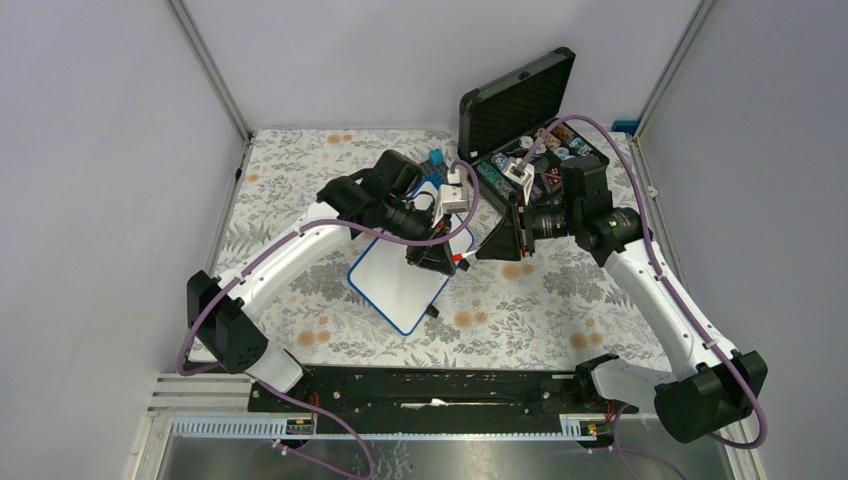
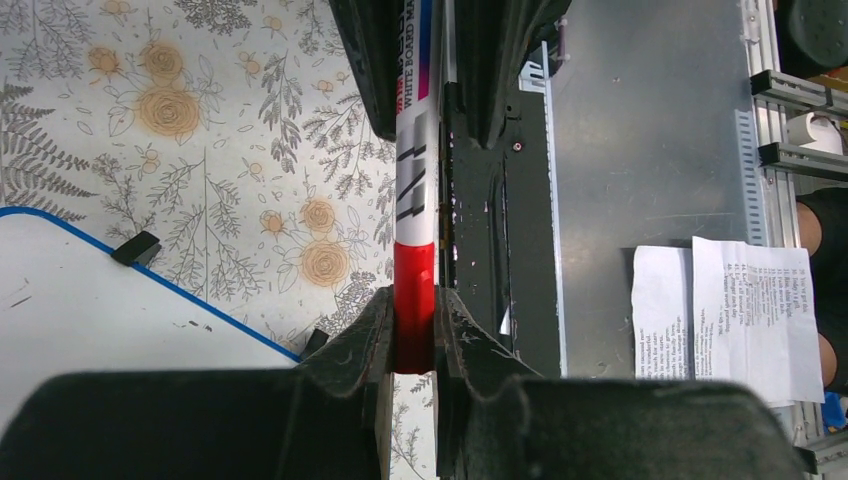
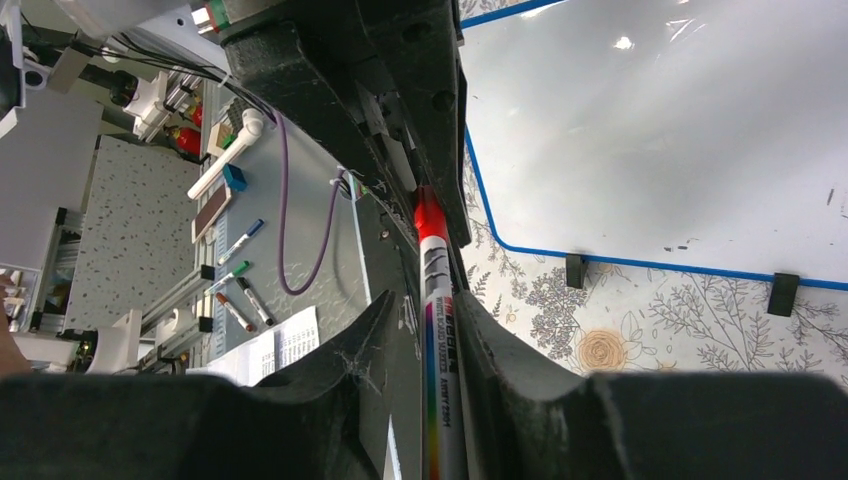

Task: Write a sentence on the whiteboard
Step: Pass from the left arm to the right

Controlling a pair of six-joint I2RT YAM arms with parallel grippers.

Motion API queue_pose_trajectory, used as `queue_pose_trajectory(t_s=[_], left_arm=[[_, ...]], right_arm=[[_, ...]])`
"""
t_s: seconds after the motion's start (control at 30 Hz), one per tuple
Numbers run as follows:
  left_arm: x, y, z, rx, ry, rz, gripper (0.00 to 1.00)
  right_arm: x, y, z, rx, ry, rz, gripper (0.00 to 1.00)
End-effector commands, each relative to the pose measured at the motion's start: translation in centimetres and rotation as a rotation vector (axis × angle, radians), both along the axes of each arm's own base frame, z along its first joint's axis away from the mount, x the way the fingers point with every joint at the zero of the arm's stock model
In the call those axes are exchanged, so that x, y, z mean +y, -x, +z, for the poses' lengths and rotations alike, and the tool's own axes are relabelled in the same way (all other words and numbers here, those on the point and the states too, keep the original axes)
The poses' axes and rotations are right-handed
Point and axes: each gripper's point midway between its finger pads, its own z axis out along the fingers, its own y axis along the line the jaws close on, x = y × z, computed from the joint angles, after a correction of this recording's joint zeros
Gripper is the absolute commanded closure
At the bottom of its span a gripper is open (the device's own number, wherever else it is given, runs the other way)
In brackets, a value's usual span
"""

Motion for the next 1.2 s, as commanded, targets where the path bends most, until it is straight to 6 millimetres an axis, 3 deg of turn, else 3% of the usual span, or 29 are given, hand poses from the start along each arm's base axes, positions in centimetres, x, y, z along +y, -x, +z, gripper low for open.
queue_pose_trajectory(t_s=[0.0,0.13,0.57,0.67,0.77,0.9,1.13,1.17], left_arm=[[-0.6,0.0,1.4,-0.011,0.059,-0.037,1.00],[-0.3,0.3,1.1,-0.006,0.047,-0.043,1.00],[-0.5,0.3,1.0,0.023,0.034,-0.045,1.00],[-0.6,0.7,1.0,0.028,0.037,-0.066,1.00],[-0.5,0.9,0.9,0.028,0.036,-0.071,1.00],[-0.4,1.0,0.9,0.026,0.036,-0.076,1.00],[-0.1,1.0,0.4,0.021,0.015,-0.068,1.00],[0.0,1.0,0.4,0.019,0.010,-0.062,1.00]], right_arm=[[0.4,0.2,-0.1,-0.017,0.006,0.014,0.64],[0.5,0.2,-0.1,-0.020,0.014,0.016,0.59],[1.3,0.9,-0.6,-0.040,0.047,0.050,0.67],[1.4,0.9,-1.0,-0.033,0.054,0.049,0.60],[1.4,0.8,-1.0,-0.038,0.057,0.043,0.60],[1.4,0.8,-0.9,-0.034,0.053,0.045,0.68],[1.3,1.1,-0.7,-0.040,0.049,0.046,1.00],[1.3,1.1,-0.6,-0.040,0.046,0.046,1.00]])
